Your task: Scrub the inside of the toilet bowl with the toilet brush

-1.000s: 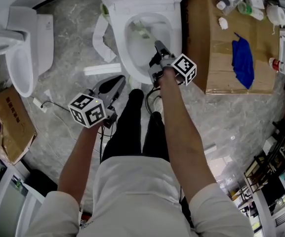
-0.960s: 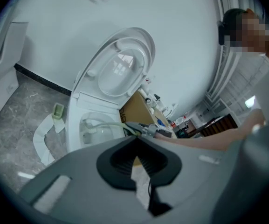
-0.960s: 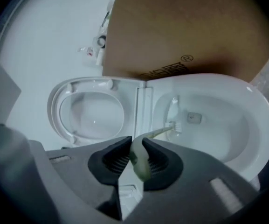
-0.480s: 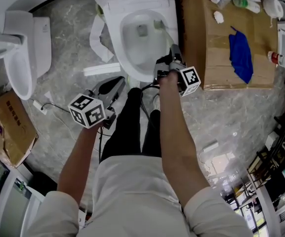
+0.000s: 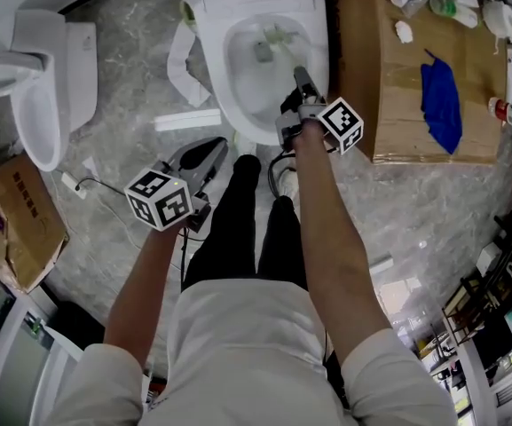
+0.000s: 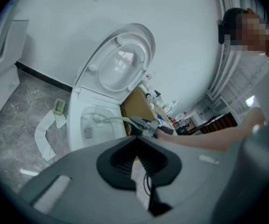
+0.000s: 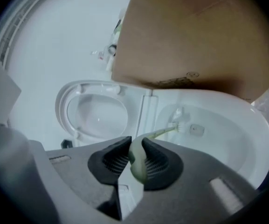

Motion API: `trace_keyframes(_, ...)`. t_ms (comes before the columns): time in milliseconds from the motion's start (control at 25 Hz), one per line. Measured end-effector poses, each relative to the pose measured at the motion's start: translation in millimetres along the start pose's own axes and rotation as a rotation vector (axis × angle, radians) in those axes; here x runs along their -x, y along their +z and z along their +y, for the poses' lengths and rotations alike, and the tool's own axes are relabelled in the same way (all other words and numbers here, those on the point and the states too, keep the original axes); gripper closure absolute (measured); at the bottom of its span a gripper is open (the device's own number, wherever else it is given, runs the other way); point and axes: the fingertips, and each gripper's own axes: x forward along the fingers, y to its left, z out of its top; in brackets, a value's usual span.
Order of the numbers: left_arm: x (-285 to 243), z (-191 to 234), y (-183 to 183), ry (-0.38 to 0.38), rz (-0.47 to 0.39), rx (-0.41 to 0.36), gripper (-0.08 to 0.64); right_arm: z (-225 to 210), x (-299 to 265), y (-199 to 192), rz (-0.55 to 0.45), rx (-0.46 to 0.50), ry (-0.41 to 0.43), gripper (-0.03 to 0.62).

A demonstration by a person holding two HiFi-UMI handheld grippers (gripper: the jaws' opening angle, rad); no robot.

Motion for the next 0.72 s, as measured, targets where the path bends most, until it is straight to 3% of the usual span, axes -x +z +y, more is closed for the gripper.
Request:
trace_keyframes(160,3.9,3.7,-0.9,0.012,-0.006,0.003,0.566,8.4,-10.6,-54.0,0.252,0.149,0.022,0.525)
trace_keyframes(280,4.0,5.6,-1.9,0.017,-0.013,0.004,0.566,-5.0,-5.4,-75.3,0.332,0.174,0.007,0.528)
trace_keyframes(400,3.2,6.8,-7.9,0.022,-0.01,0.009,0.566,-21.7,3.4,-66.3,0.268,0.076,0.005,0.529)
trace_keyframes(560,4.7,6.9,-20.5,0.031,0.0,0.018,0.566,-54.0,20.2,-53.3,0.134,-0.145,-0.002,0.531)
trace_keyframes(720,1.7,4.0,-30.6,0.034,0.007,0.02,0.567,-83.1,41.8,-60.4,0.072,-0.283,-0.053,0.532)
